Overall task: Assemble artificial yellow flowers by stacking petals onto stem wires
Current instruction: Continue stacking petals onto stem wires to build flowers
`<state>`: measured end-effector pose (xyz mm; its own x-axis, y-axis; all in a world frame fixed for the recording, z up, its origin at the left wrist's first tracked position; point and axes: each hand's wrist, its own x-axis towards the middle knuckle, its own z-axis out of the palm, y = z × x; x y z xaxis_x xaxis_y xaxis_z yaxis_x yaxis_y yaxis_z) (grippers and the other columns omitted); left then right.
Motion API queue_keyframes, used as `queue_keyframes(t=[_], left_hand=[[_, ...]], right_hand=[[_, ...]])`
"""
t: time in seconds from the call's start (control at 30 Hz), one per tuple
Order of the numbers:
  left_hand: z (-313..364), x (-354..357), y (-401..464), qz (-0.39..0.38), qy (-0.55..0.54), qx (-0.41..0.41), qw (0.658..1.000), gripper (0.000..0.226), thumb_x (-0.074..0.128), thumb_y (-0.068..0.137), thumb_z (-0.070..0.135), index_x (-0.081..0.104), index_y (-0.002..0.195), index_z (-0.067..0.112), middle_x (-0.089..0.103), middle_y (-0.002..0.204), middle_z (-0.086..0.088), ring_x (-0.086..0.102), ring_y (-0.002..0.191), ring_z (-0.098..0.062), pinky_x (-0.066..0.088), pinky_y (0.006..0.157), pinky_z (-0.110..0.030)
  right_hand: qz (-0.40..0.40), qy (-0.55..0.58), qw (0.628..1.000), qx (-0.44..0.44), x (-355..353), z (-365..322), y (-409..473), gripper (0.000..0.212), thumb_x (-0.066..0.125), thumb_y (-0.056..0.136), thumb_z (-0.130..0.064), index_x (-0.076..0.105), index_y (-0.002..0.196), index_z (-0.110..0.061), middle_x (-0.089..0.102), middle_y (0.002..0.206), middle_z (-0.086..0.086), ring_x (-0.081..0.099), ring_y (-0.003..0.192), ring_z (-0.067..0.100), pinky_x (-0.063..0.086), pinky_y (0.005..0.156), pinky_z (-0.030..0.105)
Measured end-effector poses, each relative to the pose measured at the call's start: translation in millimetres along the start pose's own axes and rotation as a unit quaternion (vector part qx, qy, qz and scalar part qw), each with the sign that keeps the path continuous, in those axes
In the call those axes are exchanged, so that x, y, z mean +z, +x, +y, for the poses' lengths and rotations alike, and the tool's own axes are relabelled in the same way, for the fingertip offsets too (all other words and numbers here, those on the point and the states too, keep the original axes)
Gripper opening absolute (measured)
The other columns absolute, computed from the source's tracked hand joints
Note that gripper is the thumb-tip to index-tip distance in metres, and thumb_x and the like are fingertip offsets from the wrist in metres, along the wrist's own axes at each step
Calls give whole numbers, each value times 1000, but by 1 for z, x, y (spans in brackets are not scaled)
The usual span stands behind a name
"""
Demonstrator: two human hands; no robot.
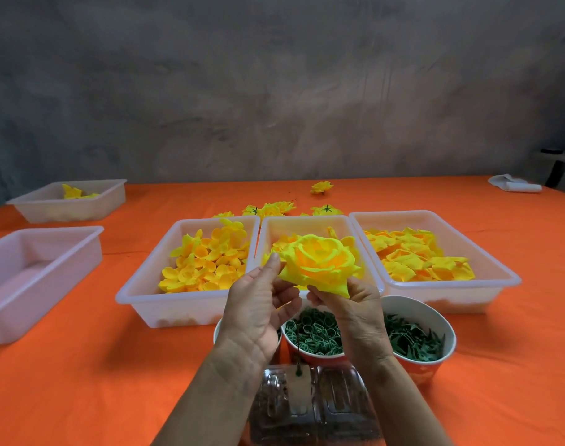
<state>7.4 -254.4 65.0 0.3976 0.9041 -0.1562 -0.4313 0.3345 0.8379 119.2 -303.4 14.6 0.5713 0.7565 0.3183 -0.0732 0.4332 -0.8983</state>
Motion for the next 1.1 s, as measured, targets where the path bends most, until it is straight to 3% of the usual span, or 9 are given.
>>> queue_keyframes(t=[0.17, 0.27, 0.5, 0.63, 0.73, 0.8, 0.93, 1.0, 1.1], left_hand=[[-3, -1, -6, -28, 28, -23, 999, 29, 71, 66, 34, 66, 83, 11, 67, 60, -3, 58, 45, -9, 49, 42, -21], [-2, -2, -7, -31, 28, -36, 998, 29, 73, 58, 28, 65, 78, 10, 67, 58, -2, 57, 43, -7, 48, 41, -19], [0, -1, 1, 3, 9, -28, 1000, 11, 70, 76, 10, 60, 71, 7, 60, 49, -2, 51, 39, -7, 47, 39, -18], [0, -3, 3, 13, 9, -26, 1000, 16, 70, 79, 25, 64, 75, 11, 62, 61, -5, 56, 44, -12, 48, 39, -21], [0, -5, -1, -3, 41, -16, 999, 34, 77, 57, 33, 65, 81, 11, 65, 62, -2, 59, 48, -12, 48, 41, -22], [0, -6, -4, -5, 60, -13, 998, 40, 78, 53, 26, 63, 85, 10, 66, 68, -4, 60, 54, -14, 47, 41, -20], [1, -7, -4, 2, 68, -16, 998, 31, 77, 70, 15, 59, 95, 9, 69, 77, -7, 65, 60, -18, 51, 44, -23], [1, -6, -4, -5, 48, -12, 999, 24, 73, 75, 8, 58, 93, 7, 70, 75, -8, 66, 56, -17, 53, 44, -24], [1, -7, -3, -5, 44, -2, 999, 20, 70, 74, -4, 58, 88, 4, 67, 84, -14, 65, 63, -20, 54, 47, -24]], right_hand=[[7, 5, 1000, -16, 2, 1, 0, 3, 72, 68, -17, 73, 67, -15, 67, 59, 0, 59, 55, 9, 51, 60, 19], [5, 7, 1000, -20, 3, 1, 0, 6, 71, 70, -12, 74, 67, -16, 68, 60, 0, 59, 55, 8, 51, 58, 19], [35, -4, 999, 4, 6, 9, 3, 22, 70, 77, 1, 77, 70, -19, 69, 67, 3, 54, 64, 19, 49, 62, 32], [27, -7, 1000, -5, 7, 10, 3, 27, 71, 74, 6, 77, 71, -20, 69, 68, 1, 55, 67, 16, 49, 63, 30], [24, -5, 1000, -16, 6, 10, 3, 26, 71, 73, 6, 77, 70, -19, 70, 66, -1, 56, 59, 9, 48, 57, 22], [21, 5, 1000, -21, 5, 11, 3, 24, 71, 72, 6, 77, 72, -17, 73, 70, 0, 61, 61, 8, 50, 58, 21], [25, 16, 999, -17, 4, 14, 2, 15, 72, 72, 3, 76, 80, -10, 74, 79, 11, 64, 71, 18, 53, 67, 31], [31, 10, 999, -14, 2, 16, 3, 15, 70, 76, 6, 75, 77, -8, 72, 79, 17, 60, 72, 24, 51, 69, 39], [44, -4, 999, -17, 1, 18, 5, 16, 69, 76, 11, 74, 77, -5, 71, 77, 17, 60, 71, 25, 52, 67, 39]])
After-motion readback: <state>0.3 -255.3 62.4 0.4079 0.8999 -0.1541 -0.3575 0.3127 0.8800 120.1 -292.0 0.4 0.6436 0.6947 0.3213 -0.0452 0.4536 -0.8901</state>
